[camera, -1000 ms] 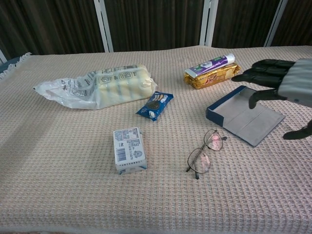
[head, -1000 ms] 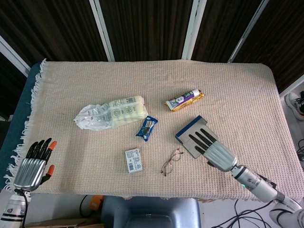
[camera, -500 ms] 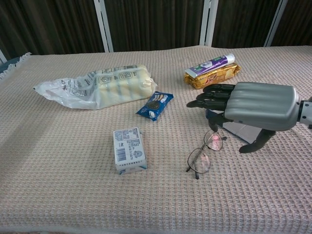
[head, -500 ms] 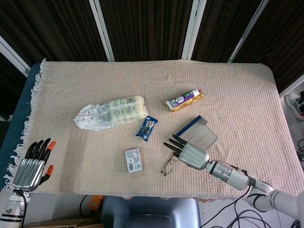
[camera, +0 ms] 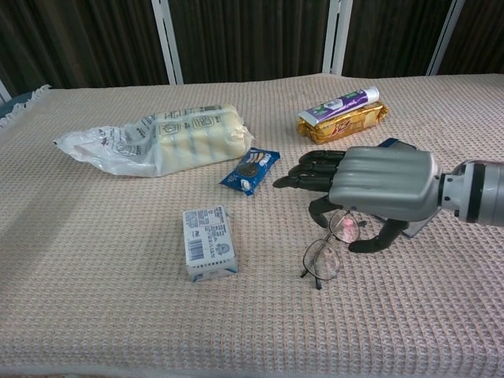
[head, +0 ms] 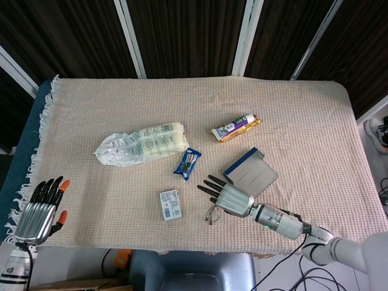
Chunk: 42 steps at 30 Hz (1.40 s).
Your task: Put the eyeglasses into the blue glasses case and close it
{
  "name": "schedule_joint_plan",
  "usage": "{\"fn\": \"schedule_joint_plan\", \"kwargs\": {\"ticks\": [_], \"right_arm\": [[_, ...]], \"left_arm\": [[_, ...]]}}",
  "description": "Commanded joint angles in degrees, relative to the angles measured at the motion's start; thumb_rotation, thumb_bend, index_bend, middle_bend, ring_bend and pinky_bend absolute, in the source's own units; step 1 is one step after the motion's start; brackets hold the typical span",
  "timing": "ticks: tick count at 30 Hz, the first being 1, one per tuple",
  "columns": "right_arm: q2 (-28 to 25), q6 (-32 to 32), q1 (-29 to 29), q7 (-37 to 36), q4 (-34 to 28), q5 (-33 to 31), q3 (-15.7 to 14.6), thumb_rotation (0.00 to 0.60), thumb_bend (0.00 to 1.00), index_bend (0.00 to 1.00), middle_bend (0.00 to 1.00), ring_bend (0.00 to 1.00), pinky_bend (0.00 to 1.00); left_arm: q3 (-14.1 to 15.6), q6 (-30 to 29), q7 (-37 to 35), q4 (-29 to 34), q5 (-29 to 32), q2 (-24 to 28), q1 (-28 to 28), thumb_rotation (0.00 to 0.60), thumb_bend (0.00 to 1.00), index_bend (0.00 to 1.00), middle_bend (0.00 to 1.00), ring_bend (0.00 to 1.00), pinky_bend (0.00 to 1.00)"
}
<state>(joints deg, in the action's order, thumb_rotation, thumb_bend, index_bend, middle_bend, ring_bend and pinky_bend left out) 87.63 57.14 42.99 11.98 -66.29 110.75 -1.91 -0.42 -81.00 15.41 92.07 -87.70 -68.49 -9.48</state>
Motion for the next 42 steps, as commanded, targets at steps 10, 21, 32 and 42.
{"fn": "schedule_joint_plan", "kwargs": {"ticks": [10,21,32,42], "right_arm": [[1.8,-0.2,1.7,-0.3,2.0,-1.5,-1.2,0.6,0.46,0.61,0.02,0.0,0.0],[2.8,0.6,2.3,0.2,3.1,-2.2,-2.5,0.6,0.51,0.73,0.05,0.0,0.0],[2.7,1.5,2.1,0.9,3.2,-3.2,-3.4,0.6,0.63,0.78,0.09,0.0,0.0],[-2.7,3.9,1.5,2.8,-0.8,-3.9,-3.3,0.6,0.63,0.78,0.09,0.0,0.0]], "left_arm": [[0.0,-0.3,-0.1,-0.1,-0.1,0.0,0.1,0.6,0.41,0.0,0.0,0.02,0.09],[-0.1,-0.1,-0.1,-0.1,0.2,0.0,0.0,0.6,0.41,0.0,0.0,0.02,0.09],[0.1,-0.3,-0.2,-0.2,-0.2,0.0,0.1,0.6,0.42,0.0,0.0,0.02,0.09],[0.1,-0.1,0.3,-0.3,0.0,-0.2,0.0,0.6,0.42,0.0,0.0,0.02,0.09]]}}
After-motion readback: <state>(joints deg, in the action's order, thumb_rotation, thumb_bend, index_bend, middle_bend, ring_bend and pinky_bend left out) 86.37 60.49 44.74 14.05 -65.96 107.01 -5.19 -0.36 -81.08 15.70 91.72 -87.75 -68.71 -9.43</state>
